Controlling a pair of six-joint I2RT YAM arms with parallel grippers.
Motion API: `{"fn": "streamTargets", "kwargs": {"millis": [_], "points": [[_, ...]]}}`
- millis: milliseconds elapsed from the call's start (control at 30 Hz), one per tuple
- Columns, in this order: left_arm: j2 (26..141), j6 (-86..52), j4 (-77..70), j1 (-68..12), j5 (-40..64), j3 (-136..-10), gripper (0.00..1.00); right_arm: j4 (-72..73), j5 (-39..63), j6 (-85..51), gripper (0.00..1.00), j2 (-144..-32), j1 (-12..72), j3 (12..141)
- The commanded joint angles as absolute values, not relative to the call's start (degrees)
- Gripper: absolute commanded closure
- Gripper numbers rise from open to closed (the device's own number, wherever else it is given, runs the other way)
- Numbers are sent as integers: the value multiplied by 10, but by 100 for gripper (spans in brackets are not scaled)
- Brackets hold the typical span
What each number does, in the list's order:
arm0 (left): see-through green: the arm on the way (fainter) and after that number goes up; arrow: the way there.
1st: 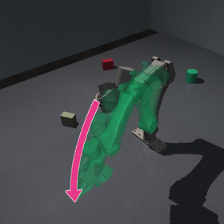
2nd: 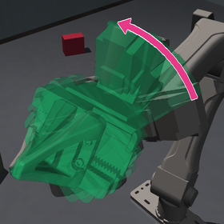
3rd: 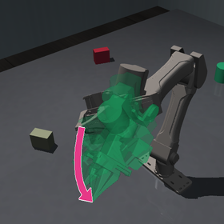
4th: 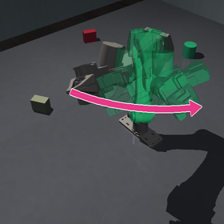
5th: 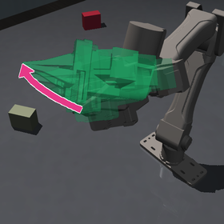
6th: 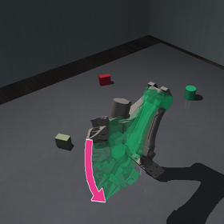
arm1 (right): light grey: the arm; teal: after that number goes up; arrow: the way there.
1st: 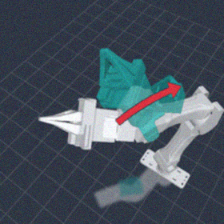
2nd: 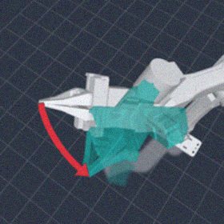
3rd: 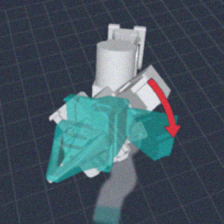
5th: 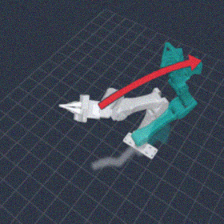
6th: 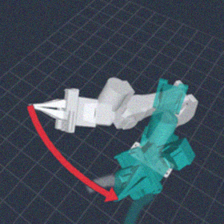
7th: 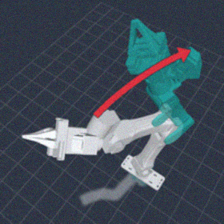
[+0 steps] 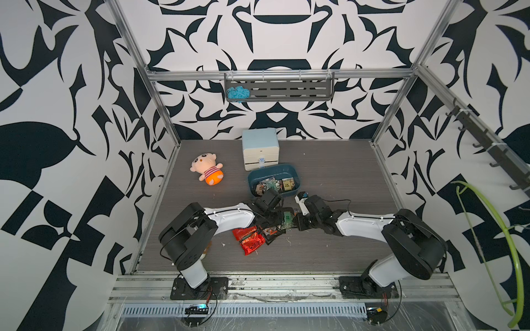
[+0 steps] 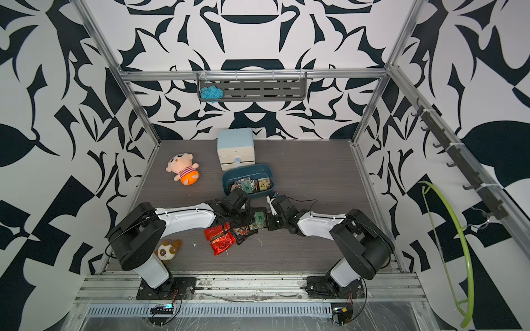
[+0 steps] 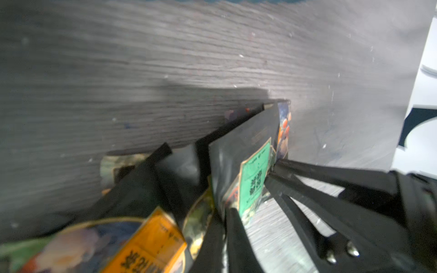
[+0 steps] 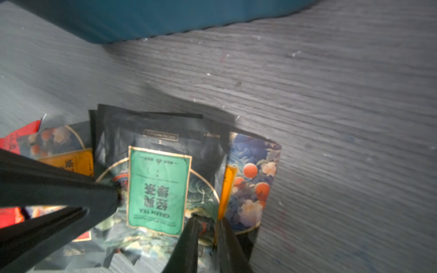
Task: Put the tea bags into the storage box
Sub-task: Pick up the tea bag from the center of the board, then place the tea bag in the storage box.
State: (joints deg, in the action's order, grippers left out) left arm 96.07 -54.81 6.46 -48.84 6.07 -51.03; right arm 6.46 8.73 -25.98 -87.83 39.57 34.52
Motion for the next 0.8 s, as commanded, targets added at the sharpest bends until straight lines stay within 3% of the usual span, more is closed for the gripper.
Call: {"fn": "streamTargets", "kwargs": {"millis": [0, 233, 433, 767], "points": [[942, -543, 70, -490, 68, -507, 99, 61, 98, -245, 78, -855, 401, 343], [883, -538, 103, -492, 56, -492, 100, 62, 51, -248, 76, -808, 401, 320], [794, -533, 159, -491, 31, -474, 100, 41, -48, -262, 68, -744, 401, 293], [667, -482, 287, -491, -34, -524, 100, 36, -141, -278, 64, -644, 400, 248]]}}
